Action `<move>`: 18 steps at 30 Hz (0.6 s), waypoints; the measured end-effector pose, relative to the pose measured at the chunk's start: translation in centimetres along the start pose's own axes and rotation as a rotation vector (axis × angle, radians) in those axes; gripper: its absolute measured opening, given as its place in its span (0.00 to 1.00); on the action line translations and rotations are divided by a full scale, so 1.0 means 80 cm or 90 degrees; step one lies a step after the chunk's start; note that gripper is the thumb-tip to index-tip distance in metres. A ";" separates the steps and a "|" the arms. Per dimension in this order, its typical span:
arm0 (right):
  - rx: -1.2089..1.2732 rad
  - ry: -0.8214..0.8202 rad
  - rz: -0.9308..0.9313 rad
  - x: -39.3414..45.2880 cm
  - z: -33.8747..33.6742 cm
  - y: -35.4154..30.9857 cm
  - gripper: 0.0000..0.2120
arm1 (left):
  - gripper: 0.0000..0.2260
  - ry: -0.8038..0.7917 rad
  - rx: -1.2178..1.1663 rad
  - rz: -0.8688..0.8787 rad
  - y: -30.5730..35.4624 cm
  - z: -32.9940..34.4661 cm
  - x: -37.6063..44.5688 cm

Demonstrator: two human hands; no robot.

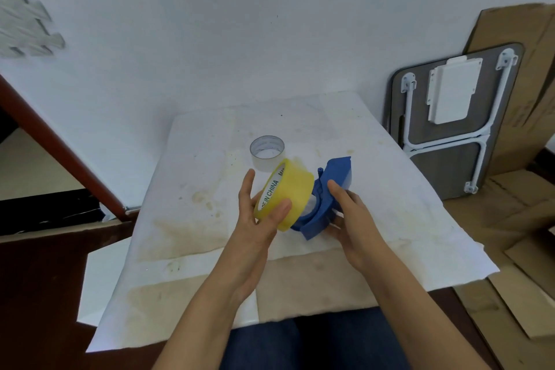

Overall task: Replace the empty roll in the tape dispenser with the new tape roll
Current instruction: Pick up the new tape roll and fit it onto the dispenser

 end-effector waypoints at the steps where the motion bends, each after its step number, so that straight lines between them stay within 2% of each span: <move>1: -0.004 -0.002 -0.002 -0.001 0.000 0.000 0.24 | 0.38 -0.006 -0.007 -0.010 -0.001 0.004 0.000; 9: -0.073 -0.031 -0.020 -0.004 0.004 0.004 0.27 | 0.43 0.022 -0.053 -0.045 -0.003 0.011 0.008; 18: -0.098 -0.049 -0.010 -0.001 0.006 0.007 0.30 | 0.41 0.059 -0.105 -0.048 -0.006 0.002 0.019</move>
Point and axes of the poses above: each hand's wrist, its own x-axis towards the middle knuckle, its own z-axis out of the palm, y = z × x, the point moved 1 cm from there along x, towards the middle knuckle, and after that the axes turned 6 degrees about x, right-handed, at the moved point
